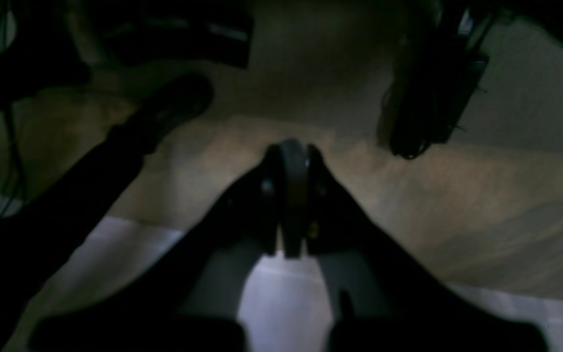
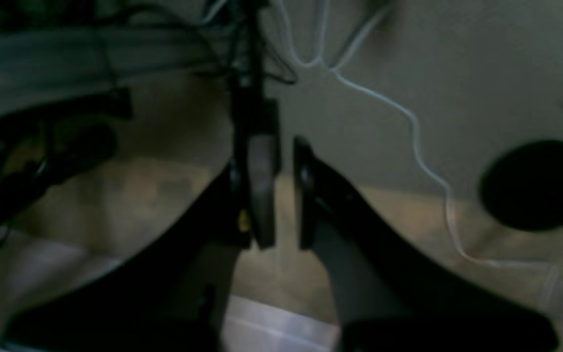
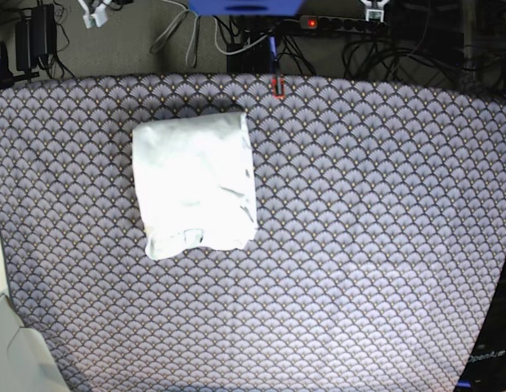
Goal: Fold the T-shirt properly
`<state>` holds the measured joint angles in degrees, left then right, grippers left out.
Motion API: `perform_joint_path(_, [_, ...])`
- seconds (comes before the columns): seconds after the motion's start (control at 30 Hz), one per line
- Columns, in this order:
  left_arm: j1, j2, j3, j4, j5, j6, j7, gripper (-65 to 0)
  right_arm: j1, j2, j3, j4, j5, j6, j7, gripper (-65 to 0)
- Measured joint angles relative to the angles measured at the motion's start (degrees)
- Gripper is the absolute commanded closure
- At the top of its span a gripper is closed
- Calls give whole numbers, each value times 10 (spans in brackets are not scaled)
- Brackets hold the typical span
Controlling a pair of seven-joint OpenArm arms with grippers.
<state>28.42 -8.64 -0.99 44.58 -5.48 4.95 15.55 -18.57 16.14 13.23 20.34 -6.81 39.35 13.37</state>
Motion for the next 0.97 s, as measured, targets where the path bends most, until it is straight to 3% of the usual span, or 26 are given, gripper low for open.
perform_joint_path(0.17, [-81,22,14,-184,-1,3,-69,0,45,-7,-68,-98,-33,-5,53,-60])
perform_joint_path(0.23, [-130,27,14,-283,-2,0,-107,0,65,-24,-83,-109,-35,-105,53,-60])
perform_joint_path(0.3, [-177,31,14,-368,-2,0,-143,0,83,-39,-87,-107,-31,-171,63,-60])
perform_joint_path(0.37, [-214,33,12,-414,-1,0,-156,0,94,-52,-88,-105,-26,-263,69,-60])
perform_joint_path(0.5, [-257,32,10,-418,-2,0,-158,-1,104,-75,-101,-109,-31,-344,61,-60])
perform_joint_path(0.73, [-275,34,10,-417,-4,0,-156,-1,111,-86,-147,-109,-33,-418,64,-61])
perform_joint_path(0.97, [-275,50,11,-419,-2,-3,-212,-1,107,-84,-147,-109,-33,-422,64,-61])
